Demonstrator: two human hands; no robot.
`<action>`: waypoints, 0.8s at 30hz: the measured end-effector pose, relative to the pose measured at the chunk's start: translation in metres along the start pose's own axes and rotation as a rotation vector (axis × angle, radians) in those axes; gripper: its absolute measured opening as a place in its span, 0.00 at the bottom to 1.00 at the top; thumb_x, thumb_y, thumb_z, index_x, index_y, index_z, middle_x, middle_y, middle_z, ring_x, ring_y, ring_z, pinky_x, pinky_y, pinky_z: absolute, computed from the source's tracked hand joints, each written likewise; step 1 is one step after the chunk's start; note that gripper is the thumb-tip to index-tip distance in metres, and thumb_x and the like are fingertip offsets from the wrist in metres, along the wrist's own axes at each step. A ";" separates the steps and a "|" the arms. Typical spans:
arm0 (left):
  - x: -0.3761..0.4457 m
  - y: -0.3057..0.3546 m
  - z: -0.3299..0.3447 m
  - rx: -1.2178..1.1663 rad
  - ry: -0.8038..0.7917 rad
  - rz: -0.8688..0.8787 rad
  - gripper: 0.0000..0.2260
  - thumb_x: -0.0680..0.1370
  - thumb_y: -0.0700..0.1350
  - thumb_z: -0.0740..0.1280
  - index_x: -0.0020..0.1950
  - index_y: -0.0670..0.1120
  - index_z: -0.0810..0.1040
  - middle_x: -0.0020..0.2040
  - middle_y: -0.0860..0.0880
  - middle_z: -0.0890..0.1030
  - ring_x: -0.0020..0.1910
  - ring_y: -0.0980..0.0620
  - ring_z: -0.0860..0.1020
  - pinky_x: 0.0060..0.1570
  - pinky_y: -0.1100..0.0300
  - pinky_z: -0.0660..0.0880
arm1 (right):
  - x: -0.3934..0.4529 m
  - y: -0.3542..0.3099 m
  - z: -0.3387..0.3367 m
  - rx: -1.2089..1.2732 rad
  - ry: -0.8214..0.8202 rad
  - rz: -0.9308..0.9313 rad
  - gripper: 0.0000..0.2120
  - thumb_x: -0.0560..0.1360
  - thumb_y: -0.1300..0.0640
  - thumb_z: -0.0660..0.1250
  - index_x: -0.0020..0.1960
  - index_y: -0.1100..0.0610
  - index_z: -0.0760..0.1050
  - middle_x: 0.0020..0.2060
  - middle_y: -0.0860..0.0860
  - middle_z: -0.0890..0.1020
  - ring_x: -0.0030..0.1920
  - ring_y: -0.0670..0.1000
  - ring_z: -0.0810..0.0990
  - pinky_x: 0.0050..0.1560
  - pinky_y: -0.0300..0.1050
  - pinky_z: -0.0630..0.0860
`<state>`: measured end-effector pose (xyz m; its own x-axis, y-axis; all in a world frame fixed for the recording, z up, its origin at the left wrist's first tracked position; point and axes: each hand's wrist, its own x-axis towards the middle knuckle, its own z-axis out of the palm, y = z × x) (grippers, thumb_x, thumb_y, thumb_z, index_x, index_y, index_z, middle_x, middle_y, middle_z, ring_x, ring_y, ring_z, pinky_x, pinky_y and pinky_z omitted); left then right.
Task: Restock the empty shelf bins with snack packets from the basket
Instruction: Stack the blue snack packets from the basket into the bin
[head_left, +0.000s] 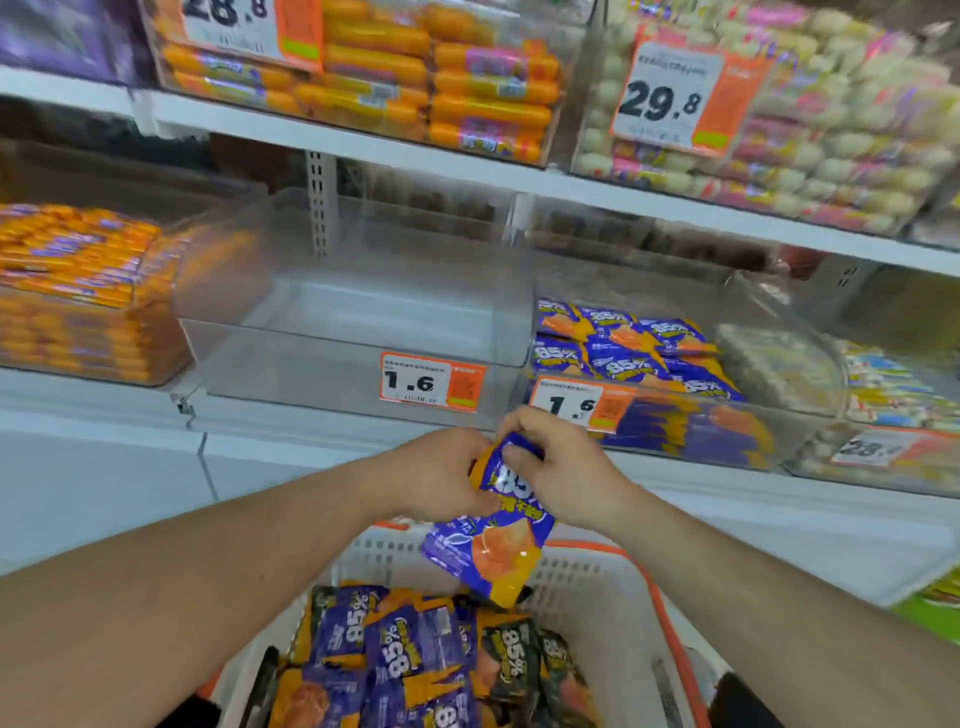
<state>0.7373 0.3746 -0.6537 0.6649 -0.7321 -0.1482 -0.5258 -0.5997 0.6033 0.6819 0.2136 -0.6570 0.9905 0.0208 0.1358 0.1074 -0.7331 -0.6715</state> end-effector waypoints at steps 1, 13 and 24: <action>0.001 0.004 -0.001 -0.070 0.054 0.013 0.08 0.73 0.44 0.71 0.37 0.47 0.74 0.32 0.48 0.77 0.34 0.51 0.74 0.36 0.57 0.69 | -0.002 -0.003 -0.010 -0.047 0.096 -0.039 0.09 0.76 0.61 0.67 0.46 0.46 0.73 0.41 0.51 0.80 0.43 0.53 0.76 0.46 0.49 0.74; 0.036 0.082 -0.008 -0.773 0.586 0.104 0.08 0.73 0.37 0.71 0.46 0.50 0.82 0.44 0.50 0.86 0.45 0.49 0.84 0.49 0.43 0.80 | -0.029 -0.017 -0.062 -0.222 0.517 0.105 0.43 0.53 0.33 0.73 0.65 0.46 0.65 0.65 0.48 0.67 0.65 0.49 0.67 0.62 0.52 0.72; 0.081 0.059 -0.002 0.497 0.864 0.053 0.22 0.74 0.60 0.59 0.61 0.51 0.79 0.66 0.36 0.72 0.60 0.34 0.73 0.58 0.42 0.70 | 0.014 0.036 -0.157 -0.416 0.646 0.294 0.34 0.62 0.44 0.71 0.64 0.55 0.68 0.59 0.55 0.69 0.59 0.58 0.73 0.58 0.49 0.71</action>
<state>0.7607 0.2806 -0.6288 0.6881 -0.3933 0.6098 -0.5968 -0.7848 0.1672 0.6860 0.0806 -0.5651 0.7151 -0.5138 0.4741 -0.3151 -0.8422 -0.4375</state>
